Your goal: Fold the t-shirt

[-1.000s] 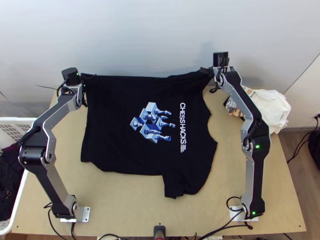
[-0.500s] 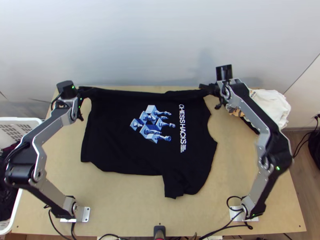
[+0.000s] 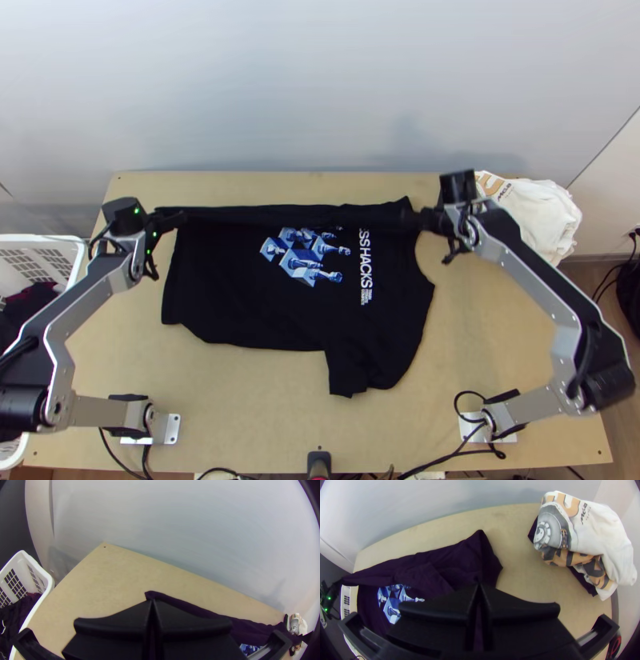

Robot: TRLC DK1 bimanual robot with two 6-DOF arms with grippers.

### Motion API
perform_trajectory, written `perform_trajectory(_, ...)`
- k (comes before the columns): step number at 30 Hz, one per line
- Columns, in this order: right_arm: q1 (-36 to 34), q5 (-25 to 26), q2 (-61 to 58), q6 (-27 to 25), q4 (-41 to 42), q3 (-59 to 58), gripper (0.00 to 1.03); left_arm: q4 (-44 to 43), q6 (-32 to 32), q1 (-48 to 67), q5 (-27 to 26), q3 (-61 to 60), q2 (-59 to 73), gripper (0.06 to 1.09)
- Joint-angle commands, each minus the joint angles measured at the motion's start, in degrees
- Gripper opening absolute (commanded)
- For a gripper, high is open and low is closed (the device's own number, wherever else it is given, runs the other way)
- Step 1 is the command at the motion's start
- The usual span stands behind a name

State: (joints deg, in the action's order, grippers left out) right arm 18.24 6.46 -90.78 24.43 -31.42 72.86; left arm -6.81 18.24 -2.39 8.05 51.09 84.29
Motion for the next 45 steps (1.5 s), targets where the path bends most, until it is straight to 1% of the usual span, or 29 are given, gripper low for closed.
perform_trajectory(1, 1.6, -0.6, 7.3, 0.1, 0.0, -9.8, 0.03, 0.5, -0.2, -0.3, -0.7, -6.6, -5.6, 0.09)
perform_trajectory(9, 2.9, -0.7, 9.5, 0.7, 0.2, -14.2, 0.03, 2.4, -0.2, -0.2, -0.8, -10.5, -8.4, 0.09)
perform_trajectory(17, 3.7, -0.7, 10.5, 0.7, 1.6, -18.9, 0.03, 2.3, -0.2, -0.2, -0.7, -15.1, -9.4, 0.10)
perform_trajectory(25, 4.3, -0.7, 11.9, 0.9, 3.5, -21.8, 0.03, 1.8, -0.1, -0.3, -0.8, -16.9, -9.6, 0.10)
perform_trajectory(26, 4.3, -0.7, 12.0, 0.9, 3.6, -21.7, 0.06, 1.8, 0.0, -0.2, -0.8, -16.9, -9.7, 0.10)
perform_trajectory(27, 4.3, -0.6, 12.3, 0.8, 3.6, -21.5, 0.19, 1.8, 0.1, -0.2, -0.8, -16.9, -9.7, 0.10)
perform_trajectory(28, 4.3, -0.6, 12.7, 0.8, 3.7, -21.7, 0.34, 1.9, 0.3, -0.2, -0.8, -16.8, -9.7, 0.15)
perform_trajectory(29, 4.3, -0.6, 13.3, 0.8, 3.9, -21.8, 0.45, 2.2, 0.6, -0.2, -0.8, -16.8, -9.8, 0.30)
perform_trajectory(30, 4.3, -0.5, 13.6, 0.9, 4.0, -21.9, 0.57, 2.5, 1.1, -0.2, -0.8, -16.8, -10.0, 0.53)
perform_trajectory(31, 4.3, -0.5, 13.8, 0.8, 4.0, -21.8, 0.72, 4.3, 1.6, 0.1, -0.8, -16.4, -10.1, 0.70)
perform_trajectory(32, 4.3, -0.5, 14.1, 0.8, 4.0, -21.7, 0.81, 5.8, 1.6, 0.3, -0.8, -15.8, -10.0, 0.71)
perform_trajectory(33, 4.3, -0.5, 14.4, 0.8, 4.0, -21.6, 0.88, 6.6, 1.7, 0.3, -0.8, -15.7, -10.0, 0.76)
perform_trajectory(34, 4.3, -0.5, 14.8, 0.8, 4.0, -21.5, 0.94, 7.6, 1.8, 0.4, -0.8, -15.5, -10.1, 0.83)
perform_trajectory(35, 4.3, -0.5, 15.1, 0.8, 4.0, -21.4, 0.98, 8.7, 2.1, 0.4, -1.1, -15.2, -10.3, 0.84)
perform_trajectory(39, 3.5, -0.4, 17.0, 0.5, 2.8, -19.3, 0.99, 15.3, 2.1, 0.0, -2.5, -13.6, -12.5, 0.83)
perform_trajectory(41, 2.9, -0.4, 18.1, 0.4, 0.6, -17.3, 0.99, 20.7, 1.4, -0.8, -2.9, -12.4, -14.2, 0.83)
perform_trajectory(45, 2.8, -0.7, 21.8, 0.3, -2.8, -15.6, 0.99, 32.6, -2.6, -3.8, -4.3, -9.4, -17.0, 0.83)
